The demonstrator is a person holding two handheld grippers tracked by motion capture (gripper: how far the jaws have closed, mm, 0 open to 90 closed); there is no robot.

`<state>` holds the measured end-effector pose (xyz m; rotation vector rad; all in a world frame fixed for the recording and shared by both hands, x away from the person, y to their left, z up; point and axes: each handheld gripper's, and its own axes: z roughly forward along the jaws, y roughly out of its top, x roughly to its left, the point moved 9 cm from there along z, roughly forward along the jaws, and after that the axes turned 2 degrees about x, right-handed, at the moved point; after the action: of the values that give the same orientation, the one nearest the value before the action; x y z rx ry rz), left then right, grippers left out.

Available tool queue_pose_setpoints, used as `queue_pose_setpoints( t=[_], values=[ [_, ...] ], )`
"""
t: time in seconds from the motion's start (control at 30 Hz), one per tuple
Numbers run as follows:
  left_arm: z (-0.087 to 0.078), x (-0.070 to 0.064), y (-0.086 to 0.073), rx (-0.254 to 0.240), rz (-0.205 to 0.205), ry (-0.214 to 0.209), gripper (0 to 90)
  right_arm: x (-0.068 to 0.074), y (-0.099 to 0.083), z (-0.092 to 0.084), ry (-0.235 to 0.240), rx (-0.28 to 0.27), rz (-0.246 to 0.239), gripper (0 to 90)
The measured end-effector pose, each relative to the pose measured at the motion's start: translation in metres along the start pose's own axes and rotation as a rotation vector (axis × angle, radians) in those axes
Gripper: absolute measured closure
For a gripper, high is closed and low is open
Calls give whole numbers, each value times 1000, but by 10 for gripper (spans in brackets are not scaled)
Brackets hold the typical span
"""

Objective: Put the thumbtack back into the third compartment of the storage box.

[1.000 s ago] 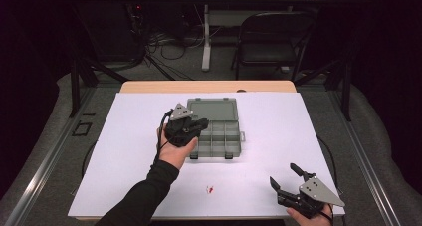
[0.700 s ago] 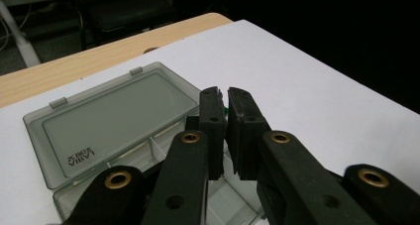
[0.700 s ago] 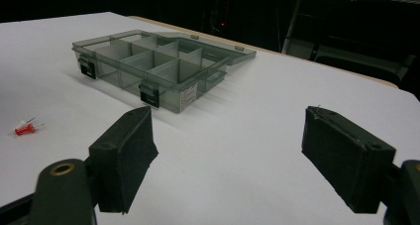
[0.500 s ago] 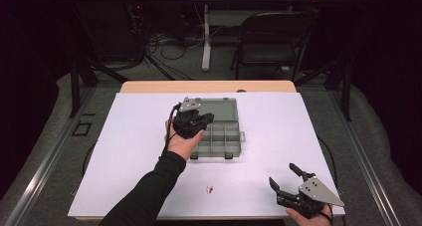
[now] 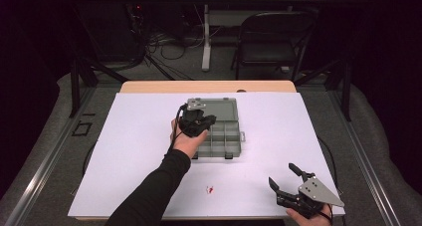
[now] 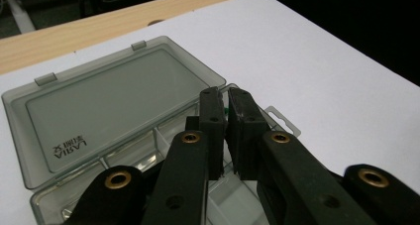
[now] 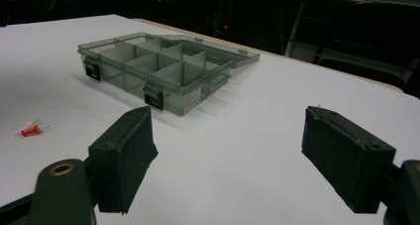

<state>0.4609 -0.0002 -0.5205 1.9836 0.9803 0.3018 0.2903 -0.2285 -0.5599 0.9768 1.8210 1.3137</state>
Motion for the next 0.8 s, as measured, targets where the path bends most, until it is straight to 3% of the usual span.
queue_pose_setpoints(
  t=[0.3,0.8],
  values=[
    [14,5,-6,35,-20,0,858,1,1,1,11,-5,1,200],
    [40,11,-23,121,-29,36,857,2,0,2,16,0,0,199]
  ],
)
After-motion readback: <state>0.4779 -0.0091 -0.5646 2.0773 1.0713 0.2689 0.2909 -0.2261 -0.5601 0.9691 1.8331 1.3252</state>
